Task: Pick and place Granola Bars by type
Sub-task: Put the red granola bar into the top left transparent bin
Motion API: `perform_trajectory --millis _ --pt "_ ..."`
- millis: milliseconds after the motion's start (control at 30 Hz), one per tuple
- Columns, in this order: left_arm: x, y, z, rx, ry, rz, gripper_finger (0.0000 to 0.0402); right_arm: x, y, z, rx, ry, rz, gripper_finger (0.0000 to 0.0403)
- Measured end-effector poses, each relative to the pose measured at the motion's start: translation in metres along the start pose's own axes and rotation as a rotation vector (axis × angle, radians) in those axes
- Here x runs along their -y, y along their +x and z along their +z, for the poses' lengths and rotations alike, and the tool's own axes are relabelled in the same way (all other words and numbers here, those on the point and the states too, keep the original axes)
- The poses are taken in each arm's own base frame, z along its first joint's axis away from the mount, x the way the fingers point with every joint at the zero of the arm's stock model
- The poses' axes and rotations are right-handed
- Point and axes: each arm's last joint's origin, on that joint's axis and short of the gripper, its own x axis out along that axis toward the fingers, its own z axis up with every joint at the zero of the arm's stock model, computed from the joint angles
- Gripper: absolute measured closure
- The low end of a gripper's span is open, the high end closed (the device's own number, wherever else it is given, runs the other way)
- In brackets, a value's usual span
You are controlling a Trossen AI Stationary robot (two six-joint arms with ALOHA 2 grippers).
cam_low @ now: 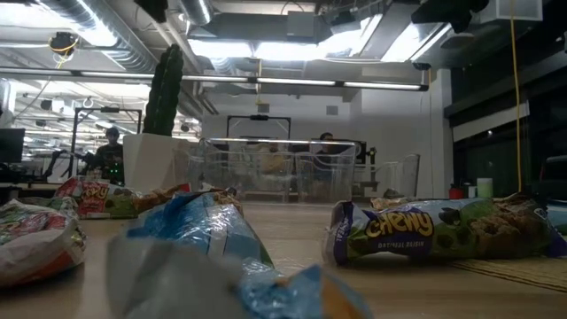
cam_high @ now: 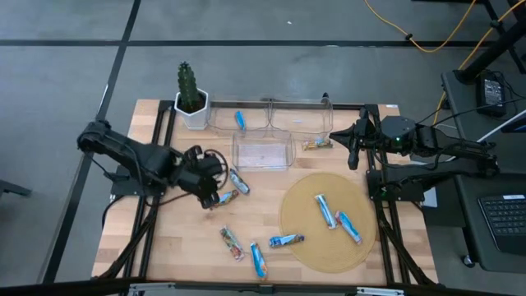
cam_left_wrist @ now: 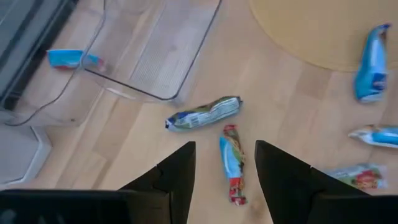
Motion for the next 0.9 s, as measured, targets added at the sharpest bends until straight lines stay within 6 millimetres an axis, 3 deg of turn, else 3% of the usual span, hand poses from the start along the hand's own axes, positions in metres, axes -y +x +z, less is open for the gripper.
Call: perform_trajectory --millis 300,433,667,900 --pt "0.035 0.042 -0.009 -0.168 0.000 0.046 0.0244 0.000 0.000 0.000 0.000 0.002 0.000 0.0370" --pt "0.041 0.064 -0.033 -0.222 -0.097 0.037 0.0238 0.000 0.000 0.000 0.000 0.000 0.000 0.0370" --pt "0.037 0.103 -0.086 -0.301 -0.289 -0.094 0.0207 0.000 0.000 0.000 0.000 -0.013 0.000 0.0370" --pt "0.029 0.130 -0.102 -0.312 -0.355 -0.149 0.0163 0.000 0.000 0.000 0.000 -0.030 0.000 0.0370"
